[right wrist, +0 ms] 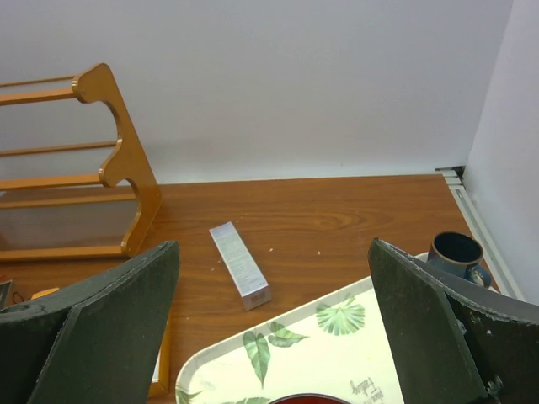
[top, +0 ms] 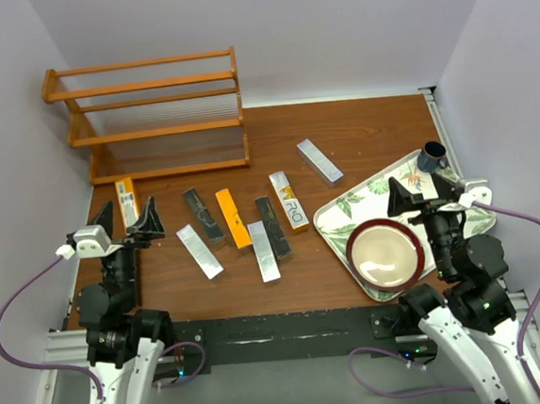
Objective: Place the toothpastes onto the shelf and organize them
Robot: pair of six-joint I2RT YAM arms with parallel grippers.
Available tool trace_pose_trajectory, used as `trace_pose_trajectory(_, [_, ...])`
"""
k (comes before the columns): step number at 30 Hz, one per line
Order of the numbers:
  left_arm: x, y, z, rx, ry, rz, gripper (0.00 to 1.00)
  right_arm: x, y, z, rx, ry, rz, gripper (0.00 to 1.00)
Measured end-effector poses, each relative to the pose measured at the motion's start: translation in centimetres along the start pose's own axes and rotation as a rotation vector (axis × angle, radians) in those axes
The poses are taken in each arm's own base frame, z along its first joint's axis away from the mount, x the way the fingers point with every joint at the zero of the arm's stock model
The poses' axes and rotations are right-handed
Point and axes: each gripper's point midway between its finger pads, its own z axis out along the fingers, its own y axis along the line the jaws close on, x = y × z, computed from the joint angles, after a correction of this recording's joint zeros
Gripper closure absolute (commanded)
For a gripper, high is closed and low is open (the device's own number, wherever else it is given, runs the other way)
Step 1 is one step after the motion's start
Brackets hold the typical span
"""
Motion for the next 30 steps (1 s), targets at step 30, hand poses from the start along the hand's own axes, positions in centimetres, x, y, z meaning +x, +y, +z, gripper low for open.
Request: trace_pose_trajectory(30, [15.6,3.3,0.2,-0.3,0.753,-0.045,0.0,-0.1,1.2,-0.2,-0.053,-0.002,0.085,0.01])
